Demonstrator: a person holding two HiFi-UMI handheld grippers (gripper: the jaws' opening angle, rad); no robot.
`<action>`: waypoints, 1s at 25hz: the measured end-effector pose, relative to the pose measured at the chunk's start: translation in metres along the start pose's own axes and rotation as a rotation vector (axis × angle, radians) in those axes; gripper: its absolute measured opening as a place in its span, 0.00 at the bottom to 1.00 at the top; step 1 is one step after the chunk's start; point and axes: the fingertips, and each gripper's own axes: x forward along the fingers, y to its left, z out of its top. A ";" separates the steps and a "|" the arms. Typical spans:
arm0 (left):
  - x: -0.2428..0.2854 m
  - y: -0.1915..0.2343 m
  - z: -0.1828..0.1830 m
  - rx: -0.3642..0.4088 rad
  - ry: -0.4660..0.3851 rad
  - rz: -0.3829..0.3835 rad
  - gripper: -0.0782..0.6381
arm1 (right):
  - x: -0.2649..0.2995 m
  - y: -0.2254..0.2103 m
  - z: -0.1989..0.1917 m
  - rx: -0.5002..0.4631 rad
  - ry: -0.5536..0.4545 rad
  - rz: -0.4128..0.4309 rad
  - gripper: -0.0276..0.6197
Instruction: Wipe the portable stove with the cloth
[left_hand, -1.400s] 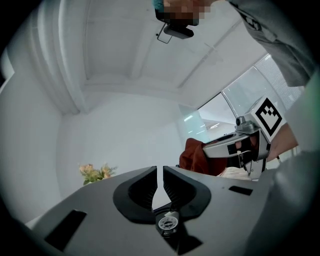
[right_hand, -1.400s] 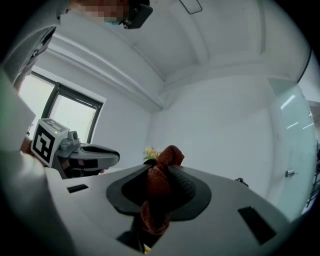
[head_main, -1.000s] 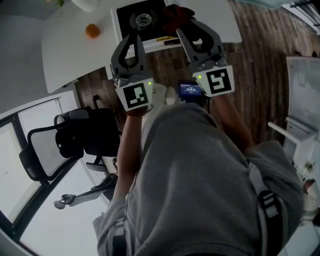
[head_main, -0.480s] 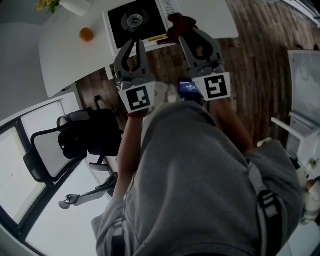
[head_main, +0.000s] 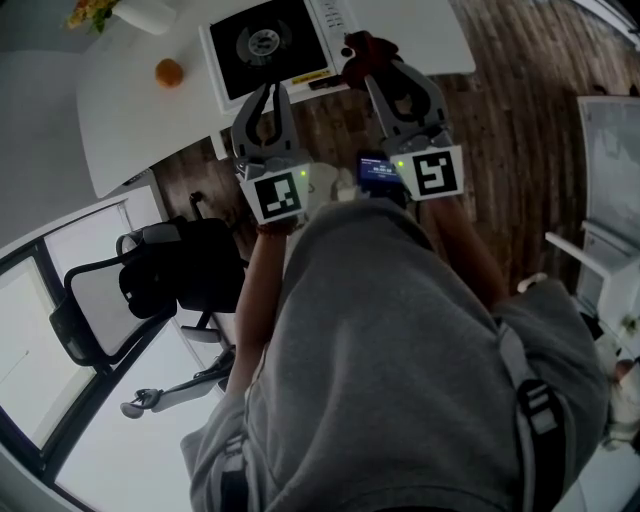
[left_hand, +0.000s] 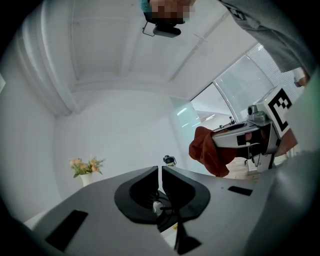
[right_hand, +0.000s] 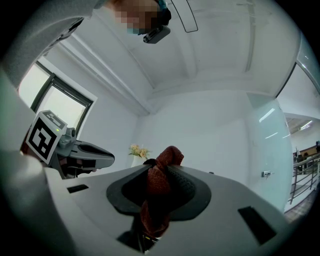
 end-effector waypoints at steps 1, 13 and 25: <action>0.001 -0.001 -0.001 -0.003 -0.001 -0.001 0.17 | 0.000 0.000 -0.002 -0.001 0.003 0.000 0.19; 0.001 -0.003 -0.007 -0.003 0.018 -0.003 0.17 | 0.002 0.007 -0.017 -0.005 0.033 0.030 0.19; -0.003 0.001 -0.016 -0.011 0.032 0.012 0.17 | 0.003 0.009 -0.028 -0.007 0.058 0.043 0.19</action>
